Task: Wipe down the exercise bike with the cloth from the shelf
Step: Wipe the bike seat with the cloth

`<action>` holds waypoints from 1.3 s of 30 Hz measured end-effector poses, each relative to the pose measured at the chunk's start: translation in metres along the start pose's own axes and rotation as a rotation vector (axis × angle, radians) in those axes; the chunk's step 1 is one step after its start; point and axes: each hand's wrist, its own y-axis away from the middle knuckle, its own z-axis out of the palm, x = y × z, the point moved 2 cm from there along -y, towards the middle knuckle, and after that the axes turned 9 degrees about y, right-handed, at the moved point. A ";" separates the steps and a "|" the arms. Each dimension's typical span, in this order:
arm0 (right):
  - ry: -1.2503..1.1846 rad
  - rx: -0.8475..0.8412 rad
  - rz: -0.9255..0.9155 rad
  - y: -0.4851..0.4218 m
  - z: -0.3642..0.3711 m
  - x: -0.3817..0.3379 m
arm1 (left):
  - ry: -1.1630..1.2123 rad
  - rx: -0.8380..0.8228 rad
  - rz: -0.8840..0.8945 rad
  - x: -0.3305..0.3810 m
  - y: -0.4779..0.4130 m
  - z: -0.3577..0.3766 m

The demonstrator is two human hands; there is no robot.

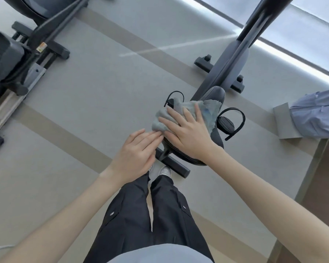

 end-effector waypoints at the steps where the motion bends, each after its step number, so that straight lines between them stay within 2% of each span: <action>1: 0.014 -0.006 0.000 0.014 0.000 0.004 | 0.010 -0.004 0.022 0.003 -0.001 0.000; 4: 0.031 -0.042 0.010 0.065 0.002 0.016 | 0.045 -0.002 0.077 0.009 -0.005 0.002; 9: -0.017 -0.106 0.042 0.115 0.006 0.030 | 0.027 -0.009 0.069 0.008 -0.014 0.004; 12: -0.021 -0.098 0.051 0.094 0.003 0.027 | 0.048 -0.036 0.082 0.000 -0.016 0.006; 16: -0.055 -0.109 0.155 0.034 0.001 0.022 | 0.077 -0.079 0.080 -0.005 -0.010 0.011; 22: 0.039 -0.117 0.305 -0.040 0.006 0.038 | 0.079 -0.119 0.076 -0.009 -0.011 0.010; 26: 0.013 -0.044 0.353 -0.017 0.007 0.025 | 0.065 -0.124 0.089 -0.008 -0.012 0.008; 34: -0.002 -0.027 0.327 0.098 0.013 -0.014 | 0.051 -0.068 0.110 -0.003 -0.015 0.008; 36: -0.038 -0.024 0.323 0.098 0.011 -0.011 | 0.049 -0.057 0.104 -0.003 -0.015 0.008; 39: -0.214 -0.003 0.427 0.063 0.012 0.015 | 0.042 -0.039 0.085 -0.003 -0.019 0.008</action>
